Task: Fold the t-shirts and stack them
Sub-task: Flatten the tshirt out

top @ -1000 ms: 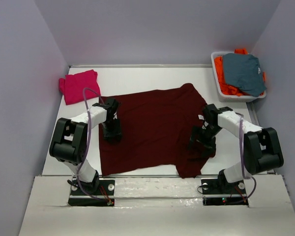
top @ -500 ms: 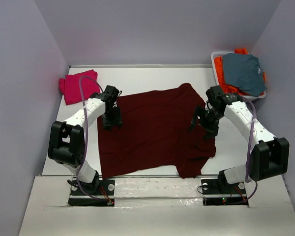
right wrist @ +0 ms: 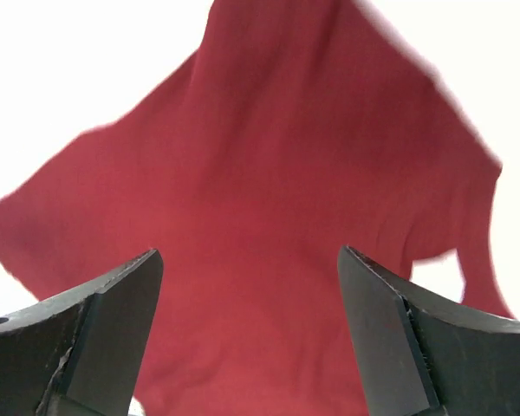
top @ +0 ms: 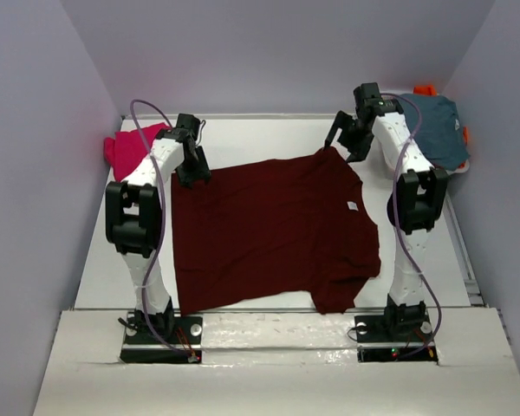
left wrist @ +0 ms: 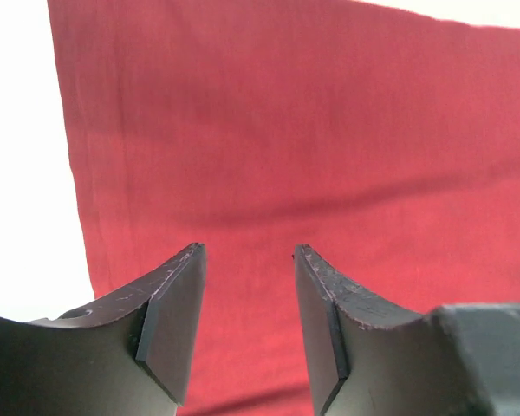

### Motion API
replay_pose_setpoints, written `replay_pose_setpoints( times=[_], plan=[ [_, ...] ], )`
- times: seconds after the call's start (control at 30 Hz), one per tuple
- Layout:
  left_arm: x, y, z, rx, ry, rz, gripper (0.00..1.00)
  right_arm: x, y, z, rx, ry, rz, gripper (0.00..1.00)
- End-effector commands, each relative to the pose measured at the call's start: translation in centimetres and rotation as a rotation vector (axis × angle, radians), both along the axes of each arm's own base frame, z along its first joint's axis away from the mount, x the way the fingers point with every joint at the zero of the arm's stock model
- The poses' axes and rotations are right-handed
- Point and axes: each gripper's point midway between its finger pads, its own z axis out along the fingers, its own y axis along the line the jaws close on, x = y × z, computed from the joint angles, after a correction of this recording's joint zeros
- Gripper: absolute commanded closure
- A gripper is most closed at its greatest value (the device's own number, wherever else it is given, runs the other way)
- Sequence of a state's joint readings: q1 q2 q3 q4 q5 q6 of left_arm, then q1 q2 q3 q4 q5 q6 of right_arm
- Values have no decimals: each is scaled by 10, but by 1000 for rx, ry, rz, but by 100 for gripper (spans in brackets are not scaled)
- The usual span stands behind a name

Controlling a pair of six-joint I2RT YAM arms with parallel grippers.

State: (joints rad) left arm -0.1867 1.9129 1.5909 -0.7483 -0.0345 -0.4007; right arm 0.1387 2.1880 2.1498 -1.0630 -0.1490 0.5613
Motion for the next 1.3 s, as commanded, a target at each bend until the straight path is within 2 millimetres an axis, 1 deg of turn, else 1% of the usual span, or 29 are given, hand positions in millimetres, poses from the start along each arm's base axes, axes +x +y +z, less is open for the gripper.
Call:
replay_pose_setpoints(
  times=[0.0, 0.03, 0.07, 0.1, 0.13, 0.17, 0.2, 0.23, 0.3, 0.33, 0.37, 0.5, 0.67, 0.7, 0.73, 0.83, 0.97, 1.03, 1.27],
  plan=[
    [35, 1, -3, -6, -40, 23, 44, 59, -33, -1, 12, -82, -53, 13],
    [38, 1, -7, -1, -34, 25, 44, 65, -32, -7, 15, -83, -51, 13],
    [39, 1, -17, 6, -9, 23, 44, 74, -37, -12, 19, -95, -60, 13],
    [39, 1, -19, 8, 0, 19, 44, 81, -36, -18, 21, -105, -61, 13],
    [45, 0, -17, 9, -9, 17, 44, 83, -41, -32, 28, -88, -70, 13],
    [44, 1, -21, 15, 7, 15, 45, 92, -46, -34, 42, -114, -81, 13],
    [47, 1, -18, 19, -2, 7, 45, 95, -50, -35, 46, -127, -88, 13],
    [47, 2, -17, 23, -2, 5, 45, 95, -50, -44, 42, -119, -82, 13],
    [47, 3, -15, 30, 0, 0, 45, 104, -51, -46, 35, -156, -71, 13],
    [48, 3, -13, 33, -1, -2, 45, 107, -56, -47, 37, -162, -73, 13],
    [48, 8, -13, 36, 2, 4, 45, 110, -56, -53, 36, -162, -61, 13],
    [46, 9, -10, 40, 4, 8, 45, 119, -51, -62, 54, -186, -31, 13],
    [42, 10, -13, 41, 15, 9, 45, 124, -52, -72, 52, -198, -29, 13],
    [42, 10, -13, 44, 13, 10, 46, 124, -51, -78, 54, -189, -27, 13],
    [42, 10, -14, 44, 16, 10, 46, 125, -50, -80, 61, -188, -25, 13],
    [42, 11, -15, 48, 22, 7, 46, 123, -46, -91, 85, -165, -23, 14],
    [43, 11, -17, 50, 24, 6, 46, 121, -41, -102, 115, -150, -15, 17],
    [43, 11, -18, 49, 28, 6, 46, 121, -39, -103, 128, -151, -9, 20],
    [42, 11, -23, 50, 37, 4, 46, 124, -34, -104, 151, -164, 9, 22]
  ],
)
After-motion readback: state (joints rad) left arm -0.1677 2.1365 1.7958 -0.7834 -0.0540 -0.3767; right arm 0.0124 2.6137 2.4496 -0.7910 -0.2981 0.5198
